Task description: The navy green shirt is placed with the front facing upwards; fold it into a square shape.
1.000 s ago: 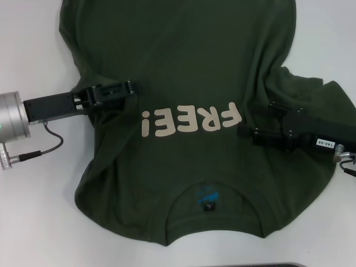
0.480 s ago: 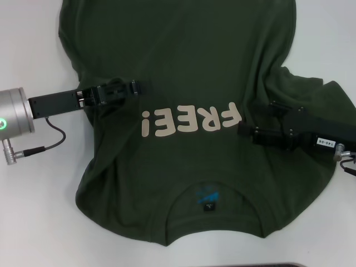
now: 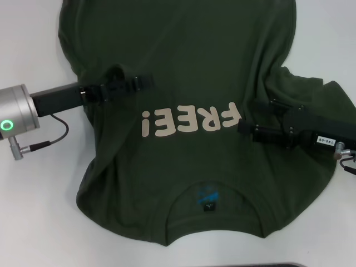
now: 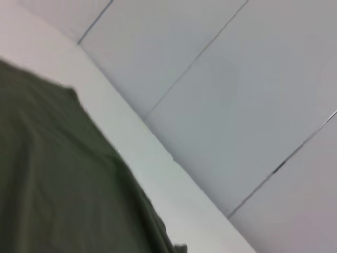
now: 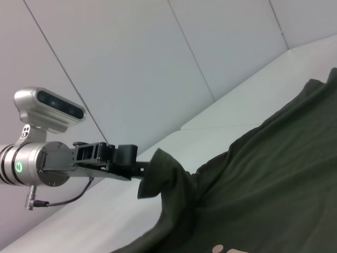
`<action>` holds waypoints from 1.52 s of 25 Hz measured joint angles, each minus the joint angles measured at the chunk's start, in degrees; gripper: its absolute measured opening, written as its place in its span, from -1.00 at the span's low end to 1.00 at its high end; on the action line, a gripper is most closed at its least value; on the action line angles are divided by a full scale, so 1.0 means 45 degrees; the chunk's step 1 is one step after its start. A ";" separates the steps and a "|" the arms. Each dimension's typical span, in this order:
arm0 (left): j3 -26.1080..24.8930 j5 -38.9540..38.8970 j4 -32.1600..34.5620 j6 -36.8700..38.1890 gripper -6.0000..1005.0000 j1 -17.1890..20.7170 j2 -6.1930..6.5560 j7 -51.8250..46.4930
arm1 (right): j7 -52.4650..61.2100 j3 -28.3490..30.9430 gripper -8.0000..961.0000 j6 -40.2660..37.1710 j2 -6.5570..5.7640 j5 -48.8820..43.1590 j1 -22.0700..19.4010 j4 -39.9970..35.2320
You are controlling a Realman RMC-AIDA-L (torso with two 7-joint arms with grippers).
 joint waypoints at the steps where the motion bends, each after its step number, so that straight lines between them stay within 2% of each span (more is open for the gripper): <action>1: -0.0009 -0.0218 0.0003 0.0038 0.74 0.0058 0.0000 0.0240 | 0.0002 0.0003 0.90 0.0001 -0.0001 0.0000 -0.0001 0.0000; 8: -0.0003 -0.1556 -0.0098 0.0450 0.74 0.0403 -0.0038 0.1507 | 0.0007 0.0082 0.90 0.0001 -0.0031 0.0001 -0.0002 0.0000; 17: 0.0136 -0.1461 -0.0071 0.0155 0.74 0.0458 -0.0094 0.2062 | -0.0010 0.0170 0.90 0.0107 -0.0013 -0.0001 0.0084 0.0001; 26: 0.0206 -0.1431 -0.0036 -0.0282 0.74 0.0850 -0.0066 0.2804 | 0.0006 0.0271 0.90 0.0029 0.0014 -0.0002 0.0097 0.0001; 32: 0.0230 -0.1535 -0.0099 0.0081 0.74 0.1090 -0.0122 0.3604 | -0.0005 0.0302 0.90 0.0075 0.0085 -0.0002 0.0096 0.0000; 38: 0.0256 -0.1477 -0.0522 0.0258 0.74 0.0981 -0.0146 0.3824 | -0.0030 0.0314 0.90 0.0085 0.0106 -0.0002 0.0118 0.0000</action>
